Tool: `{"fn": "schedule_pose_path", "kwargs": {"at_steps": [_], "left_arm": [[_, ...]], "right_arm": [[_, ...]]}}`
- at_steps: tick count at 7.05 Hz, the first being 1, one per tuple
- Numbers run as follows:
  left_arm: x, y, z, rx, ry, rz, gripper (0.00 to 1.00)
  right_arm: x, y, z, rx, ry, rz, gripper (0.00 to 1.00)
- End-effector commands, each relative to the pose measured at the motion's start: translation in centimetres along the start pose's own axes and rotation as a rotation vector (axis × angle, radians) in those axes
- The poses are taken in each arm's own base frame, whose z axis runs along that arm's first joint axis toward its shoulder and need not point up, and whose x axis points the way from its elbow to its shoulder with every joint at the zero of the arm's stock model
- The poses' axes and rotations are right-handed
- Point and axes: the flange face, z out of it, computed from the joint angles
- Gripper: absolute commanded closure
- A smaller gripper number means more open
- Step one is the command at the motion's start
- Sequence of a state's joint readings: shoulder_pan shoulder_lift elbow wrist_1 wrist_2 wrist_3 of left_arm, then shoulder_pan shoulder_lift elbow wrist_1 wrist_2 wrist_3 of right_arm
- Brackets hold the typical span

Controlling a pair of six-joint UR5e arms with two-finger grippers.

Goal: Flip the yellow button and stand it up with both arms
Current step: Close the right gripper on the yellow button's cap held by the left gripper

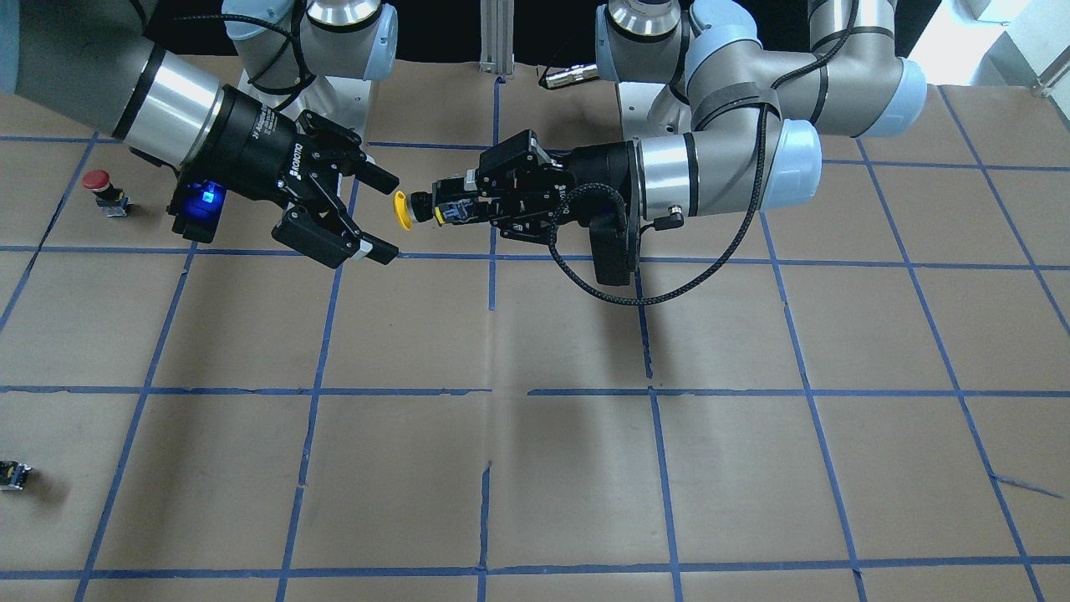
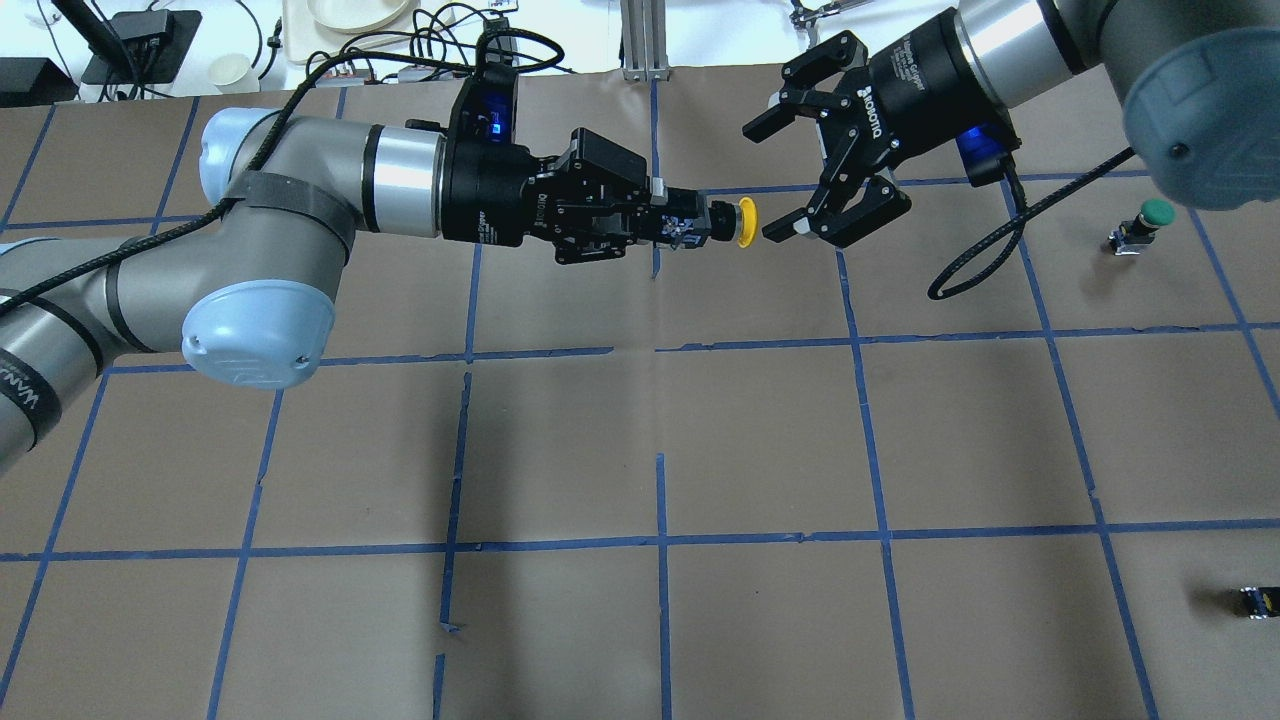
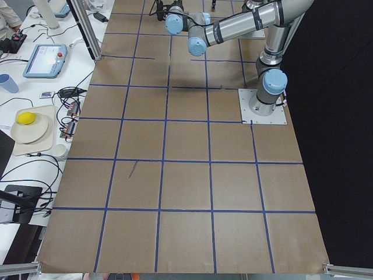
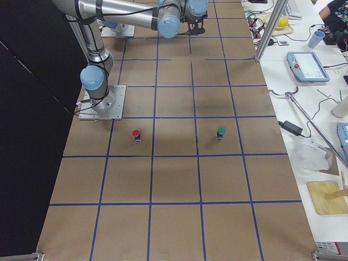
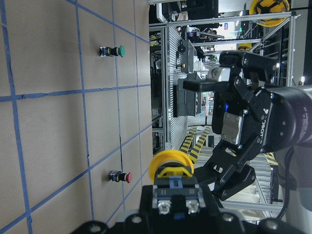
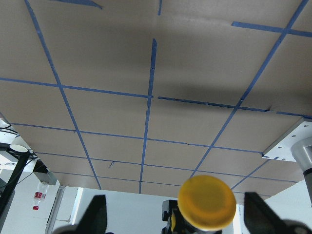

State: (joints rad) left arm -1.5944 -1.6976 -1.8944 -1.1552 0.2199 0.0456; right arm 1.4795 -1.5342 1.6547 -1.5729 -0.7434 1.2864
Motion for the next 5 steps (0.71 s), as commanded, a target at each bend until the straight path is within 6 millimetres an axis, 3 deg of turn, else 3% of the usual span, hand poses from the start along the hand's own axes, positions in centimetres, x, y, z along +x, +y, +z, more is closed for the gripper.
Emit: {"fn": "schedule_pose_path", "kwargs": {"at_steps": [1,5], "left_arm": [[0.8,-0.2,0.0,0.000,0.080,-0.059,0.98],[0.8,-0.3,-0.1,0.001,0.085,-0.095,0.99]], "right_arm": [[1.2,0.5,-0.8,0.009,0.015,0.025,0.00],[2.4,1.8,-1.4,0.005,0.031,0.037,0.00]]}}
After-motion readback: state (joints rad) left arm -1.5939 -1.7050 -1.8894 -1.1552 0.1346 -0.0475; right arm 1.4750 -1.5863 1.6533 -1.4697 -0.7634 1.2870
